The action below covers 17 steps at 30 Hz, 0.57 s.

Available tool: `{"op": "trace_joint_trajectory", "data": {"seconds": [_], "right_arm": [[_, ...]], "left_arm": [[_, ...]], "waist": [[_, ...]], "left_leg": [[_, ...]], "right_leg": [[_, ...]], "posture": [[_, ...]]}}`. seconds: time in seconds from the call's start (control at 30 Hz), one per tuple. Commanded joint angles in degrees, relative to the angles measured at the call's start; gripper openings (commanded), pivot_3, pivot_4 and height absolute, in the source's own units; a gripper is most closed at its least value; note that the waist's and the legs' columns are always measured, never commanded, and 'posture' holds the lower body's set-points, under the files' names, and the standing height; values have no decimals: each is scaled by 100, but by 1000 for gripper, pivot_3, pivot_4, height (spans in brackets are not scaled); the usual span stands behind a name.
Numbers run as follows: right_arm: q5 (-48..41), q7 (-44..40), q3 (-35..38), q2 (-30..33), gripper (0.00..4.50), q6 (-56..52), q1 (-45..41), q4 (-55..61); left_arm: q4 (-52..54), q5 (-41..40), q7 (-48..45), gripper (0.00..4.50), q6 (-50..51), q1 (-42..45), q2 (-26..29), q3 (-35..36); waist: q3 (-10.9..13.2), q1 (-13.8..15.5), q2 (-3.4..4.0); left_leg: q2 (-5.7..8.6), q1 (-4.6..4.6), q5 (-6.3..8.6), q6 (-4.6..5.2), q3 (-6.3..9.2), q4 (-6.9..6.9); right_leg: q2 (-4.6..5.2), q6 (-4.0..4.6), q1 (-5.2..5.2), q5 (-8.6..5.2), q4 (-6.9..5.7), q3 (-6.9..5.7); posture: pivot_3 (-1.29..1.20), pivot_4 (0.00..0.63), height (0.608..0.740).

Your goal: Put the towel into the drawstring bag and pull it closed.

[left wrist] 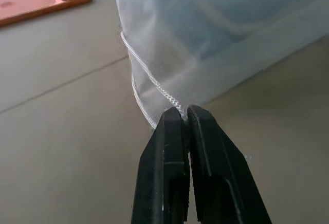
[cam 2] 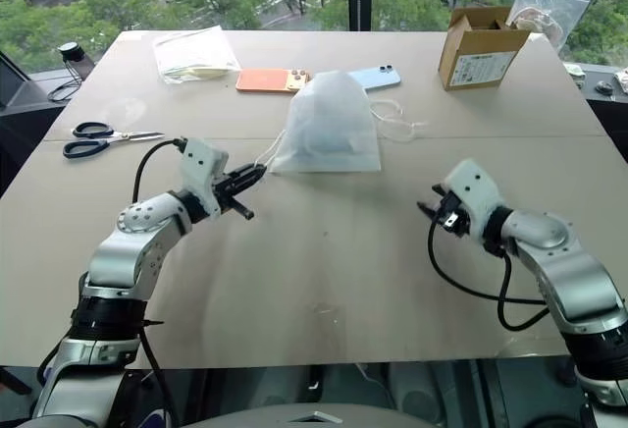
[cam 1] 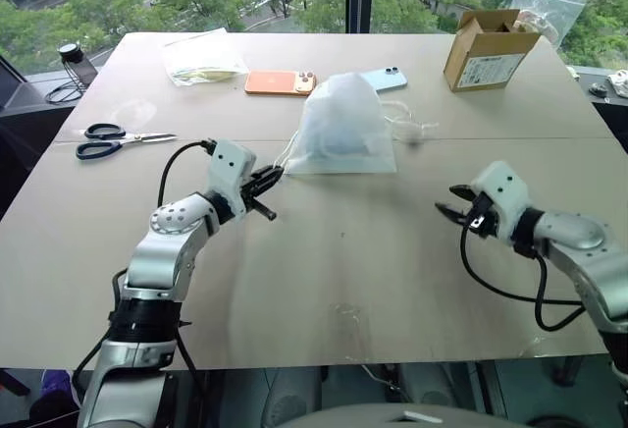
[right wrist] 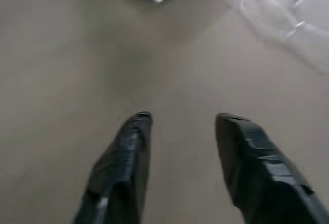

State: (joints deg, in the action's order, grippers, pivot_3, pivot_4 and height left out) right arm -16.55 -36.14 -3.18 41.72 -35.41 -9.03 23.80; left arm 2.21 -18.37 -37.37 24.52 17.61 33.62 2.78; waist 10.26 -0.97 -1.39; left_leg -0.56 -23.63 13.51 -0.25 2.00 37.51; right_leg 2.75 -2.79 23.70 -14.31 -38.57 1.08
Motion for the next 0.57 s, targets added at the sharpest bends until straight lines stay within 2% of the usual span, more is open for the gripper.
{"op": "trace_joint_trajectory", "data": {"seconds": [0.03, 0.07, 0.2, 0.4, 0.57], "right_arm": [[49, 36, 257, -24, 4211, 338, 159, 506], [49, 39, 343, -14, 4500, 415, 268, 603], [-371, 95, 1111, -142, 4500, 336, 853, 1066], [-587, 347, 2166, -503, 4500, 500, 1881, 1808], [-743, 485, 2532, -728, 4500, 491, 2191, 2092]], "left_arm": [[375, -271, -394, 1443, -18, -311, 177, 239], [487, -388, -488, 1929, 23, -435, 225, 337], [1053, -901, -906, 3670, 201, -1133, 515, 863], [1828, -1841, -973, 3670, 725, -2255, 635, 2064], [2297, -2366, -708, 3670, 1042, -2754, 573, 2746]], "waist": [[0, -6, 0], [0, -1, 0], [0, 19, 0], [-5, 30, 1], [-7, 21, -1]], "left_leg": [[0, 0, 0, 0, 0, 0], [0, 0, 0, 0, -1, 0], [-4, -5, 0, 0, 5, 0], [-11, -1, 1, 0, 7, -1], [-28, 13, 1, 0, -1, -1]], "right_leg": [[0, 0, 0, 0, 0, 1], [0, 0, 0, 0, 0, 1], [1, 0, 0, -1, 5, -5], [1, 0, -5, -2, 7, -6], [-3, 0, -13, -4, 6, 1]], "posture": [[0, 150, 740], [0, 150, 740], [0, 150, 740], [0, 150, 740], [0, 150, 740]]}}
